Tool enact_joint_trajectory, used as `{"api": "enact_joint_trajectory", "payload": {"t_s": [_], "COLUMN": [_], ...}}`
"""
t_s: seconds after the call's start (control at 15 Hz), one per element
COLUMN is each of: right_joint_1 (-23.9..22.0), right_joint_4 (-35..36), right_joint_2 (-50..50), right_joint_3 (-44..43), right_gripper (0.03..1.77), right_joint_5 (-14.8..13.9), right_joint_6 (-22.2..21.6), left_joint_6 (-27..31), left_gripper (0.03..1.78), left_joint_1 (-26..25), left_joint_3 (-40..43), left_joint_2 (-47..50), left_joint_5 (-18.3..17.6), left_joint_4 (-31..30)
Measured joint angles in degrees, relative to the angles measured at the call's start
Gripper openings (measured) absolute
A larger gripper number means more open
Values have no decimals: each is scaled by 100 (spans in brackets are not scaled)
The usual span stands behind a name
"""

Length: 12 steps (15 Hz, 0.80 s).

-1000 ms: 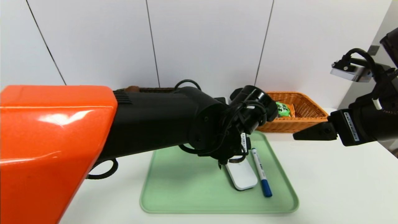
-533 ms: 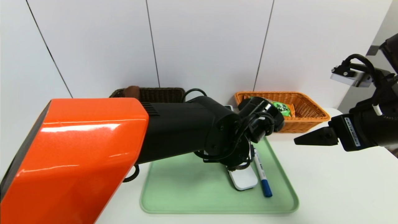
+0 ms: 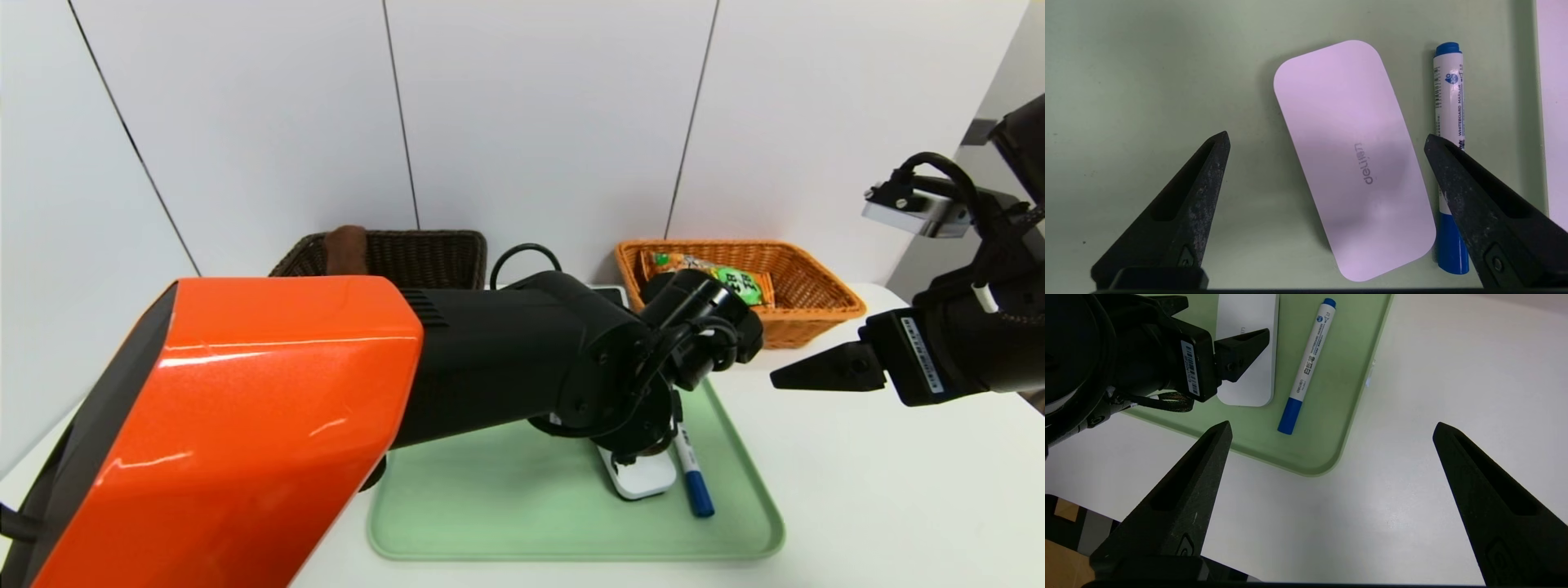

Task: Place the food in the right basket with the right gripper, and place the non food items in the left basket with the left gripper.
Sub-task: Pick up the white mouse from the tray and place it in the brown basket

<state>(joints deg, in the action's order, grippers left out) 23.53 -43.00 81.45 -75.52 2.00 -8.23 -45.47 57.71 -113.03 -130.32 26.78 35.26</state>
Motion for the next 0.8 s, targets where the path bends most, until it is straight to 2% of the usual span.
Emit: {"api": "enact_joint_trajectory", "payload": {"t_s": [0.8], "right_joint_1": [11], "right_joint_4": [0], "right_joint_2": [-2], "right_joint_3": [44], "right_gripper": [170], "right_joint_5": [0], "right_joint_6": [2], "left_joint_6": [68], "left_gripper": [169], "left_joint_1": [146], "left_joint_3": [-9], "left_joint_2": [-254], "left_joint_5": [11], "left_joint_4": [-135]}}
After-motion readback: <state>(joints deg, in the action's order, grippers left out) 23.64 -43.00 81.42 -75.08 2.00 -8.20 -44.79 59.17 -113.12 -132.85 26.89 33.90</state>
